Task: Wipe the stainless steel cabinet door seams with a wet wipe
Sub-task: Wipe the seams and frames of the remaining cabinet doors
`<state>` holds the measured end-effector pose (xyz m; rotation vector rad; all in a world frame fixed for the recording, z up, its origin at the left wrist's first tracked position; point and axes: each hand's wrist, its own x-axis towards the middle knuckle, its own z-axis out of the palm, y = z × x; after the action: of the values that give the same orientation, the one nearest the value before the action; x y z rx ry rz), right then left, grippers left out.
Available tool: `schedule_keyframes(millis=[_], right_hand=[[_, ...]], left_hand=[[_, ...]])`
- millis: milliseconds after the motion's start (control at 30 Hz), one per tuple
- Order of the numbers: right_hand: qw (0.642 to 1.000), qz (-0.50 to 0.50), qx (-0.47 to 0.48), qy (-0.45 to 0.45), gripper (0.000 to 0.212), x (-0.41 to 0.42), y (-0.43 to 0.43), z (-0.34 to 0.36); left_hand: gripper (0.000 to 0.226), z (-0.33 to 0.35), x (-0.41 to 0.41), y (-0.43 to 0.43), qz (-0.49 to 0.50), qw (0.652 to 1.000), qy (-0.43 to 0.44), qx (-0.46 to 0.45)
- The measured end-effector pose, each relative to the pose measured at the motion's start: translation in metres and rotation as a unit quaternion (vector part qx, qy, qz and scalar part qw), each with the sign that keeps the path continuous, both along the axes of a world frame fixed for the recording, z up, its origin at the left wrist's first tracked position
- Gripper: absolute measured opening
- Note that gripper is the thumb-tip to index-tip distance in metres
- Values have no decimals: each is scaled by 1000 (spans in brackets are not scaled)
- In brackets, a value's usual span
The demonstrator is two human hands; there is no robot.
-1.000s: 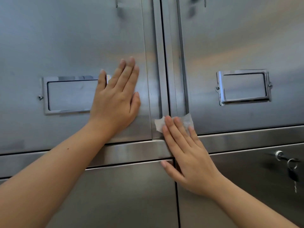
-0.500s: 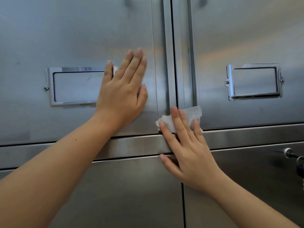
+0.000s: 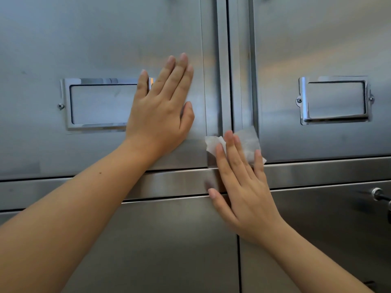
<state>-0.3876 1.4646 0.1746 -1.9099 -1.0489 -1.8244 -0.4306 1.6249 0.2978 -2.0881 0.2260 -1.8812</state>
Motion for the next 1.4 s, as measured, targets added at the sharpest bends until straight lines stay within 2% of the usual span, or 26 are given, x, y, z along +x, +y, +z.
schedule_keyframes(millis=[133, 300, 433, 633, 800, 967, 1200, 1400], right_hand=[[999, 1, -36, -34, 61, -4, 14, -1], [997, -34, -52, -34, 60, -5, 27, -2], [999, 6, -41, -28, 63, -3, 23, -5], [993, -116, 17, -9, 60, -4, 24, -16], [994, -97, 35, 36, 64, -13, 33, -22], [990, -125, 38, 60, 68, -11, 35, 14], [992, -111, 15, 54, 68, -14, 28, -14], [991, -111, 31, 72, 68, -16, 31, 15]], left_hand=[[60, 0, -1, -1, 0, 1000, 2, -2], [59, -1, 0, -1, -4, 1000, 1, 0], [59, 0, 0, -1, -8, 1000, -4, 0], [58, -1, 1, 0, -10, 1000, -9, 1], [58, -1, 1, 0, -8, 1000, -2, -1], [58, 0, -1, 0, -12, 1000, 5, -3], [58, -1, -2, -1, -9, 1000, 13, -11], [58, 0, -1, -1, -11, 1000, 10, -10]])
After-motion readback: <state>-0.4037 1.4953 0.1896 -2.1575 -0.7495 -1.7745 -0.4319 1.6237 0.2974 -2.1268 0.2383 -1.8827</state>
